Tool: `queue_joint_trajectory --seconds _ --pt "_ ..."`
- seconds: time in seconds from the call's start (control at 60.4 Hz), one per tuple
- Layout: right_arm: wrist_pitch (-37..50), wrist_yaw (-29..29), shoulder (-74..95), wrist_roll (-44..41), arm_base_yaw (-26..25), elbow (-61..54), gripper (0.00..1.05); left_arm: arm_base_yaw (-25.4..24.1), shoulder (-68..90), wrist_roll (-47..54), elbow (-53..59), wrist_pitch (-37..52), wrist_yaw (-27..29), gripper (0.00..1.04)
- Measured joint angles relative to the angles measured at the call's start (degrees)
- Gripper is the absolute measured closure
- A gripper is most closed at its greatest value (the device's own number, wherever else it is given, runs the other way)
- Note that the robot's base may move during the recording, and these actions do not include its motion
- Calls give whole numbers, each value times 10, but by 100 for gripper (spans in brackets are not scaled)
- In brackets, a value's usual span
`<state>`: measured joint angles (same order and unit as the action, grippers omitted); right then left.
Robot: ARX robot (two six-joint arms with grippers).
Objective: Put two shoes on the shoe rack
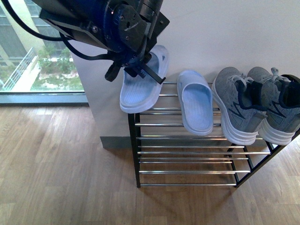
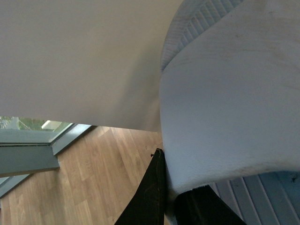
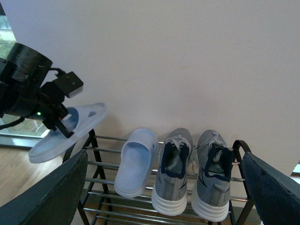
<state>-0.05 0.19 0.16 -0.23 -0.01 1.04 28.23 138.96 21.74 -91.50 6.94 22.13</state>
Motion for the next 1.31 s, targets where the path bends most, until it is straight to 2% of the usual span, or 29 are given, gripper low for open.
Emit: queue_joint_trajectory --seconds 0.215,0.414,0.811,1.059,1.307 --pt "0 0 0 0 0 0 9 17 50 -11 -60 -16 7 103" --pt "0 0 0 0 0 0 9 35 88 -30 -91 -30 36 103" --pt "0 0 0 0 0 0 9 35 140 -37 -131 -32 76 103" --pt "0 0 0 0 0 0 9 35 154 -37 -151 -45 79 102" --pt "0 0 0 0 0 0 9 36 153 -59 -155 -51 76 64"
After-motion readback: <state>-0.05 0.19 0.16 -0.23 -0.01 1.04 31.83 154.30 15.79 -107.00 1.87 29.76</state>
